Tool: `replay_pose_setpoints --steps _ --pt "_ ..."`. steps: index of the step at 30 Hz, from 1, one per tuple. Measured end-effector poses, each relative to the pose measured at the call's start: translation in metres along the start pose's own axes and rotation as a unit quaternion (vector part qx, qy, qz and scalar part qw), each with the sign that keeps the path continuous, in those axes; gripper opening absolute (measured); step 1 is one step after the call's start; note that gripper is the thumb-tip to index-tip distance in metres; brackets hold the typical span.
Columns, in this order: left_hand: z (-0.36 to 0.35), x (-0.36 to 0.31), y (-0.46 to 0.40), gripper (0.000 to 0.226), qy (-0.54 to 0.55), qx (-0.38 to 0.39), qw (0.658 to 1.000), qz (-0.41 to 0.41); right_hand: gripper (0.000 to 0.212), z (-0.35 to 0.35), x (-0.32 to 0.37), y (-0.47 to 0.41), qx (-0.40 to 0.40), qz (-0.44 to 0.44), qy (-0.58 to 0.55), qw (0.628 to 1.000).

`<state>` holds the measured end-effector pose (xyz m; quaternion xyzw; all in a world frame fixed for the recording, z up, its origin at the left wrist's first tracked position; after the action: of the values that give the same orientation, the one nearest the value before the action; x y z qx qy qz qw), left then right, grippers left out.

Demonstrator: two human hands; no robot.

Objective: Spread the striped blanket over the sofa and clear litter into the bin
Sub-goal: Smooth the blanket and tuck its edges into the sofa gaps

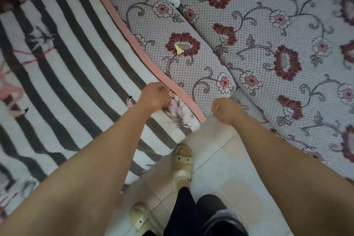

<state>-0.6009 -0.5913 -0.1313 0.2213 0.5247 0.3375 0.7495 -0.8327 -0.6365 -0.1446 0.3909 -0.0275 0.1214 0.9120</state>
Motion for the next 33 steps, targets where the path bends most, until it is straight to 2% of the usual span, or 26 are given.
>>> replay_pose_setpoints --steps 3,6,11,14,16,18,21,23,26,30,31,33 --pt "0.024 -0.001 -0.003 0.018 -0.008 -0.039 0.999 0.000 0.020 0.024 0.041 -0.015 -0.055 0.050 -0.099 0.992" --pt "0.041 -0.004 -0.007 0.020 0.000 -0.058 0.998 0.006 0.016 0.039 0.081 -0.029 -0.059 0.099 -0.140 0.983" --pt "0.079 -0.012 -0.020 0.026 -0.057 -0.097 0.994 -0.010 0.005 0.052 0.146 -0.071 -0.050 0.145 -0.107 0.982" --pt "0.099 -0.009 -0.034 0.028 -0.075 -0.121 0.990 -0.007 0.018 0.049 0.166 -0.096 -0.060 0.105 -0.126 0.985" --pt "0.109 -0.004 -0.040 0.029 -0.073 -0.130 0.989 -0.005 0.029 0.044 0.178 -0.109 -0.038 0.087 -0.122 0.988" --pt "0.114 -0.001 -0.042 0.030 -0.069 -0.130 0.989 -0.011 0.023 0.040 0.182 -0.116 -0.009 0.104 -0.049 0.993" --pt "0.127 0.007 -0.046 0.032 -0.073 -0.135 0.988 -0.006 0.016 0.055 0.174 -0.126 -0.042 0.067 0.048 0.996" --pt "0.144 0.011 -0.051 0.035 -0.063 -0.147 0.987 -0.002 0.012 0.069 0.181 -0.132 -0.032 0.064 0.083 0.994" --pt "0.165 0.008 -0.059 0.037 -0.059 -0.162 0.985 -0.009 0.015 0.091 0.213 -0.138 -0.040 0.107 0.073 0.991" --pt "0.206 -0.001 -0.077 0.041 -0.049 -0.187 0.980 -0.041 0.002 0.128 0.268 -0.168 -0.109 0.148 0.002 0.983" --pt "0.216 -0.003 -0.082 0.042 -0.055 -0.195 0.978 -0.056 0.006 0.136 0.280 -0.178 -0.125 0.150 -0.019 0.981" --pt "0.239 -0.004 -0.095 0.044 -0.071 -0.216 0.970 -0.087 0.033 0.149 0.306 -0.200 -0.144 0.133 -0.073 0.978"
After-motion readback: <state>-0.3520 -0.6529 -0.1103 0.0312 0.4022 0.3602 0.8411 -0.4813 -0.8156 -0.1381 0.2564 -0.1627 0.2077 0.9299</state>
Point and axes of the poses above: each hand's wrist, its own y-axis away from the middle knuckle, its own z-axis out of the back of the hand, x = y × z, the point moved 5 cm from there along -y, towards the middle knuckle, and after that the axes turned 3 degrees about y, right-handed, at the moved point
